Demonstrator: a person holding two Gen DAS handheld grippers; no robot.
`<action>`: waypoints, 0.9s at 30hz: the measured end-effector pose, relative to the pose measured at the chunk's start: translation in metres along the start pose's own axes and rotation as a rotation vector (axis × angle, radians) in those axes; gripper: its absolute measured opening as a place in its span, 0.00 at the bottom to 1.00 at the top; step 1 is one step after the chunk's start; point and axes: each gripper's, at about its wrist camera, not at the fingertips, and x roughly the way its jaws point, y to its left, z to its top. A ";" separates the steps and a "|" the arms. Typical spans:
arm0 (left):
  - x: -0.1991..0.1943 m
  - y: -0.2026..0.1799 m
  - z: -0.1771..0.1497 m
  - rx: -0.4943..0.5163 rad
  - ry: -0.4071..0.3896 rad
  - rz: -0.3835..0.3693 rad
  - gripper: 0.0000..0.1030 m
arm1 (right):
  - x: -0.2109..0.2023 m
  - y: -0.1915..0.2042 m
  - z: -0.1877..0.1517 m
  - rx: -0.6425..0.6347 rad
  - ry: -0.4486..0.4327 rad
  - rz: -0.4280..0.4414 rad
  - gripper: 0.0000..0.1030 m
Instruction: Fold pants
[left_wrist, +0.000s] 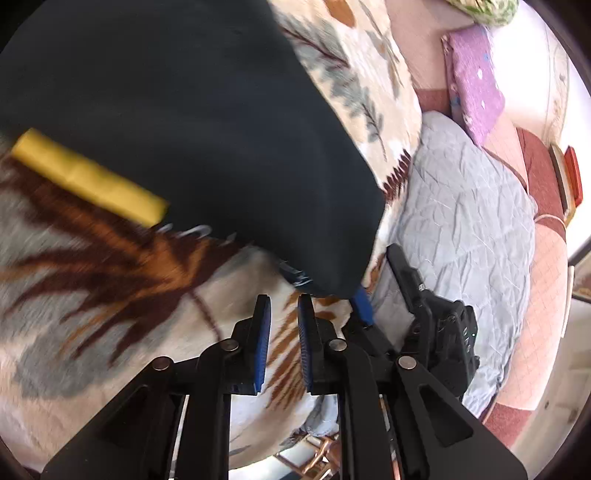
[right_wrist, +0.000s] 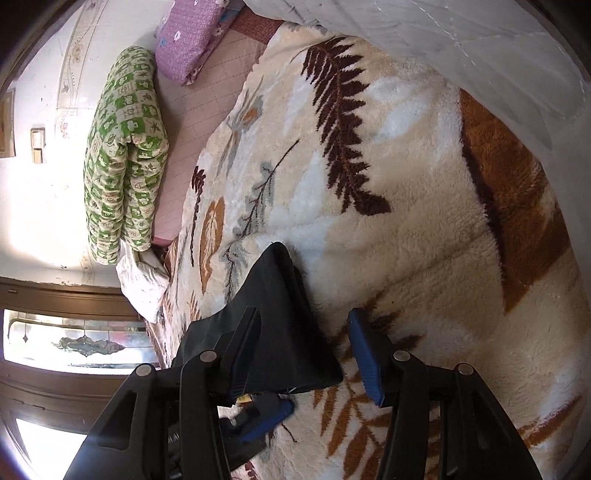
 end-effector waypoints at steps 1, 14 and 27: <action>-0.004 0.003 -0.001 -0.017 -0.032 -0.005 0.21 | 0.001 0.000 0.001 0.000 0.001 0.005 0.50; 0.005 -0.019 0.020 -0.012 -0.098 0.008 0.43 | 0.003 -0.001 0.007 -0.011 -0.001 0.023 0.50; 0.014 -0.013 0.031 -0.027 0.049 -0.092 0.06 | 0.035 0.002 0.025 -0.017 0.072 0.080 0.51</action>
